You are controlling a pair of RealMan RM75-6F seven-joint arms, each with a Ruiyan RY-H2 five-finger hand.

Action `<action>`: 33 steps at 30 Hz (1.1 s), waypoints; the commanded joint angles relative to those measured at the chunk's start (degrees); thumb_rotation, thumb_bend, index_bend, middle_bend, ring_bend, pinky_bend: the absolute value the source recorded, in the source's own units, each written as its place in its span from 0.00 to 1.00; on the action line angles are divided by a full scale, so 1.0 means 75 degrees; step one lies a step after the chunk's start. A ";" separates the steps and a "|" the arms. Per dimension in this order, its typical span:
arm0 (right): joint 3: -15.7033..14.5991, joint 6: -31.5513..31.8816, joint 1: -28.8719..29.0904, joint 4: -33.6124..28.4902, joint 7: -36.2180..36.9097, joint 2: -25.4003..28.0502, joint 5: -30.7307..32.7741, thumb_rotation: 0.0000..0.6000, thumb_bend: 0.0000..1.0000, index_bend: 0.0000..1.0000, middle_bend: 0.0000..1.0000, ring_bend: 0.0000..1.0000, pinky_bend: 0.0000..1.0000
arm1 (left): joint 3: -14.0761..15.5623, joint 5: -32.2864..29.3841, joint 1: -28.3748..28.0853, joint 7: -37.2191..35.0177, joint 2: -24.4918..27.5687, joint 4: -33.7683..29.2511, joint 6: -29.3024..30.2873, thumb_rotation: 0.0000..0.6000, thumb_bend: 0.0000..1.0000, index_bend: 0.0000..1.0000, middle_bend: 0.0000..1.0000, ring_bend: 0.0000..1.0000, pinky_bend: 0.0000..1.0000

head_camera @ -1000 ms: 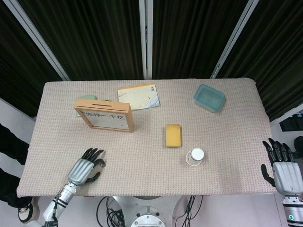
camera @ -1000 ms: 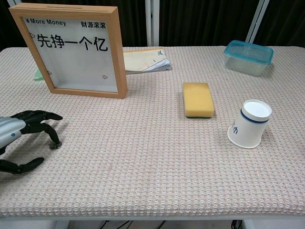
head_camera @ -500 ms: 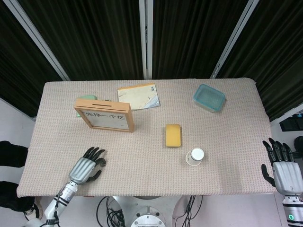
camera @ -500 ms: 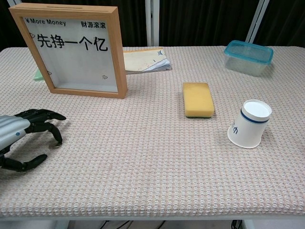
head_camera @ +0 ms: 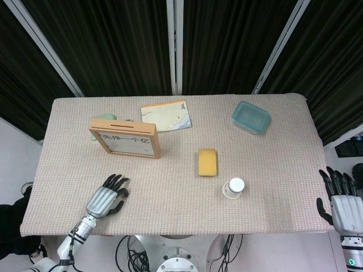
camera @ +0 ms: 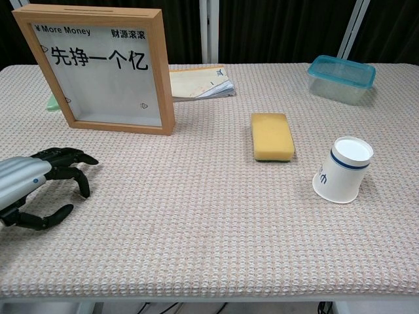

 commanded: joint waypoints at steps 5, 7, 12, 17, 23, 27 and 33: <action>0.0014 0.0026 -0.0050 0.0065 0.0095 0.0001 0.0064 1.00 0.44 0.00 0.00 0.00 0.00 | -0.0081 0.0101 -0.0101 -0.0284 -0.0323 0.0513 0.0244 1.00 0.31 0.48 0.14 0.00 0.08; 0.0014 0.0023 -0.0058 0.0080 0.0118 0.0000 0.0070 1.00 0.45 0.00 0.00 0.00 0.00 | -0.0102 0.0092 -0.0112 -0.0328 -0.0380 0.0629 0.0287 1.00 0.31 0.48 0.14 0.00 0.08; 0.0028 0.0021 -0.0068 0.0103 0.0143 0.0002 0.0094 1.00 0.45 0.00 0.00 0.00 0.00 | -0.0116 0.0080 -0.0112 -0.0384 -0.0415 0.0779 0.0396 1.00 0.31 0.49 0.15 0.00 0.08; 0.0032 0.0003 -0.0054 0.0094 0.0140 0.0006 0.0073 1.00 0.45 0.00 0.00 0.00 0.00 | -0.0143 0.0063 -0.0102 -0.0344 -0.0383 0.0784 0.0532 1.00 0.31 0.48 0.15 0.00 0.08; 0.0030 -0.0020 -0.0053 0.0074 0.0118 0.0012 0.0079 1.00 0.45 0.00 0.00 0.00 0.00 | -0.0170 0.0043 -0.0089 -0.0176 -0.0358 0.0763 0.0640 1.00 0.31 0.49 0.16 0.00 0.08; 0.0026 -0.0027 -0.0057 0.0079 0.0130 0.0017 0.0078 1.00 0.45 0.00 0.00 0.00 0.00 | -0.0156 0.0026 -0.0100 -0.0155 -0.0361 0.0741 0.0621 1.00 0.33 0.50 0.16 0.00 0.08; 0.0033 -0.0033 -0.0065 0.0075 0.0153 0.0035 0.0094 1.00 0.45 0.00 0.00 0.00 0.00 | -0.0131 0.0023 -0.0120 -0.0148 -0.0369 0.0783 0.0606 1.00 0.35 0.53 0.16 0.00 0.08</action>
